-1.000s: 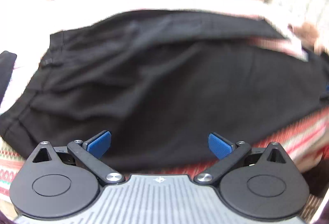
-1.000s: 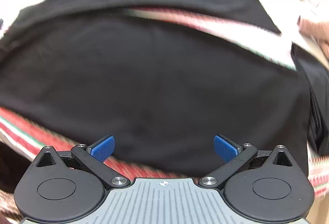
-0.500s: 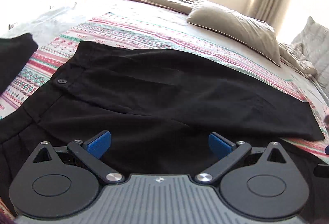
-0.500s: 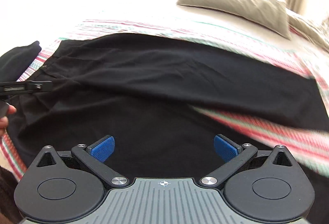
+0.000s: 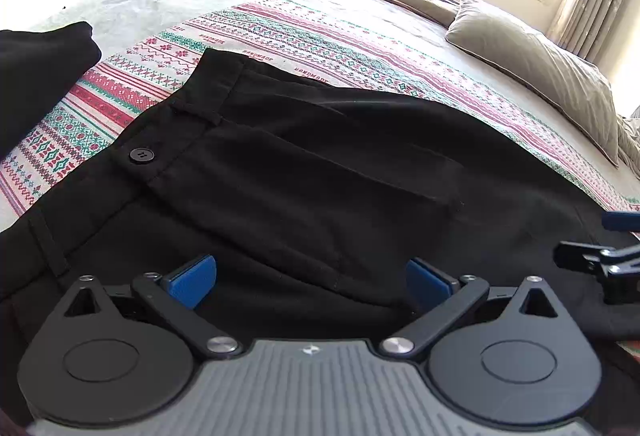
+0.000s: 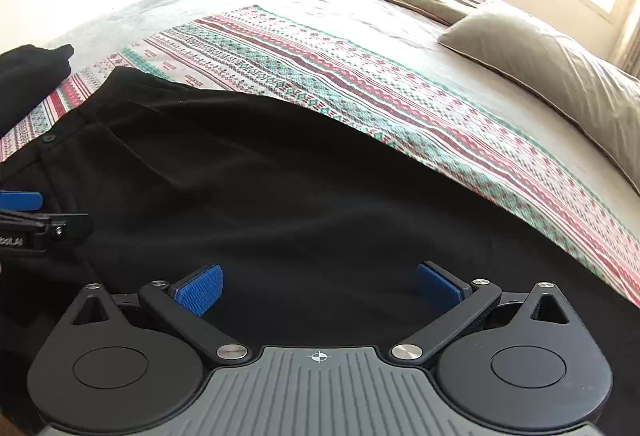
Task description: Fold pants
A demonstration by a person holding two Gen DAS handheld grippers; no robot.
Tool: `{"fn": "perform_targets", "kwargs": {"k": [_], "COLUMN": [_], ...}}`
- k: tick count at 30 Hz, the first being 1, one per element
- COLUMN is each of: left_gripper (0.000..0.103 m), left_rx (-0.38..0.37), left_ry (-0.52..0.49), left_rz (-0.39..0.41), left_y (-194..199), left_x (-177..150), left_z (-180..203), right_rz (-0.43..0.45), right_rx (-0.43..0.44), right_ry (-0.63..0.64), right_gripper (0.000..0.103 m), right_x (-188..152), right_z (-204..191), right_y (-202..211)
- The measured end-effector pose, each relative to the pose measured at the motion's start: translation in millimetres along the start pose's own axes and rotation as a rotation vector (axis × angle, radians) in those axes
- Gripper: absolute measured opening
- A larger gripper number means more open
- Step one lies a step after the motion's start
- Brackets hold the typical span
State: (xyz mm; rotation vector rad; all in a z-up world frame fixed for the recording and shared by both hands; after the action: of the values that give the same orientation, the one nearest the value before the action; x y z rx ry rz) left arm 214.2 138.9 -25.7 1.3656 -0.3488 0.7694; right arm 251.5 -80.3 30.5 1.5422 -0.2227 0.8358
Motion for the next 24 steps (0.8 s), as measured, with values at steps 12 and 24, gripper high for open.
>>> {"fn": "perform_targets", "kwargs": {"k": [12, 24], "left_gripper": [0.103, 0.103], "left_rx": [0.067, 0.084], "left_ry": [-0.067, -0.086], "left_rz": [0.017, 0.014], "left_y": [-15, -20], "left_x": [6, 6], "left_z": [1, 3], "right_rz": [0.016, -0.038], "right_rx": [-0.002, 0.094], "right_ry": [0.152, 0.089], "right_gripper": [0.102, 0.081], "right_x": [62, 96], "right_z": [3, 43], "right_y": [-95, -147]}}
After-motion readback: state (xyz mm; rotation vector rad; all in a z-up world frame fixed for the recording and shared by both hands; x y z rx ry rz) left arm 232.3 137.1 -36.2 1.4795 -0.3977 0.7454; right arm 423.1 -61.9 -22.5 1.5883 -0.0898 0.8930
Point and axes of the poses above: each gripper's, at about its wrist camera, not at the fingertips, and y roughly against the way its jaws point, z to its right, x to its top, the point moved 1 cm from there along -y, roughly the way its jaws point, and after that the axes turned 1 degree about y, right-handed, at the moved point
